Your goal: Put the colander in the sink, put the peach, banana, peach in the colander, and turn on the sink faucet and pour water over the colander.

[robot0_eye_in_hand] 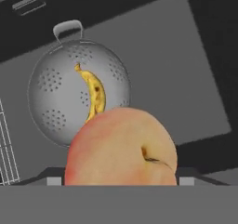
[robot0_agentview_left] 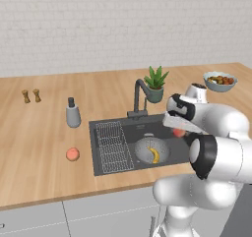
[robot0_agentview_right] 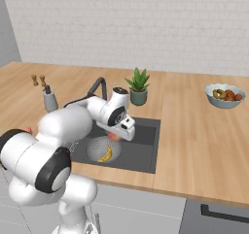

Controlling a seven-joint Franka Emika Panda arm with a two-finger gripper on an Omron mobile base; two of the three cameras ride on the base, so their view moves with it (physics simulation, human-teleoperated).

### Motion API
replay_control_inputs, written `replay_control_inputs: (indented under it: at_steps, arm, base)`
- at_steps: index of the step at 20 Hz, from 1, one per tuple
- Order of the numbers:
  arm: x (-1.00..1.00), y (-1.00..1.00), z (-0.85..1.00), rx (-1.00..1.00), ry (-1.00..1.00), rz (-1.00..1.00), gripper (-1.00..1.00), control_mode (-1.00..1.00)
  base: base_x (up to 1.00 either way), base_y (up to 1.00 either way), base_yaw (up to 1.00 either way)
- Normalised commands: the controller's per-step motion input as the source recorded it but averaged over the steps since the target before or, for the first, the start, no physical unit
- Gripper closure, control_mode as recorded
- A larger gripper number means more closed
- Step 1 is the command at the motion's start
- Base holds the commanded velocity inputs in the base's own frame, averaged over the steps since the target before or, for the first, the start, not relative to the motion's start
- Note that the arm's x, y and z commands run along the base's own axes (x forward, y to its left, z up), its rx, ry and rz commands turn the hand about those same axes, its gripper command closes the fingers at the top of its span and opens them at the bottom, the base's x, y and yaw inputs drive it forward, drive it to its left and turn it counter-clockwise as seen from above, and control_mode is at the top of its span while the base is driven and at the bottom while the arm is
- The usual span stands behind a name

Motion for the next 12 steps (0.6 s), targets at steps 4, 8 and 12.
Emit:
replay_control_inputs:
  at_steps: [4,8,12]
  arm:
    - [0.26,0.09,-0.35,0.04,-0.18,0.4,1.0,-1.0]
    - [0.25,0.31,-0.31,0.02,-0.13,0.34,1.0,-1.0]
    - [0.19,0.35,-0.31,0.0,-0.06,0.29,1.0,-1.0]
  base:
    - [0.0,0.0,0.0]
    - [0.0,0.0,0.0]
    - [0.0,0.0,0.0]
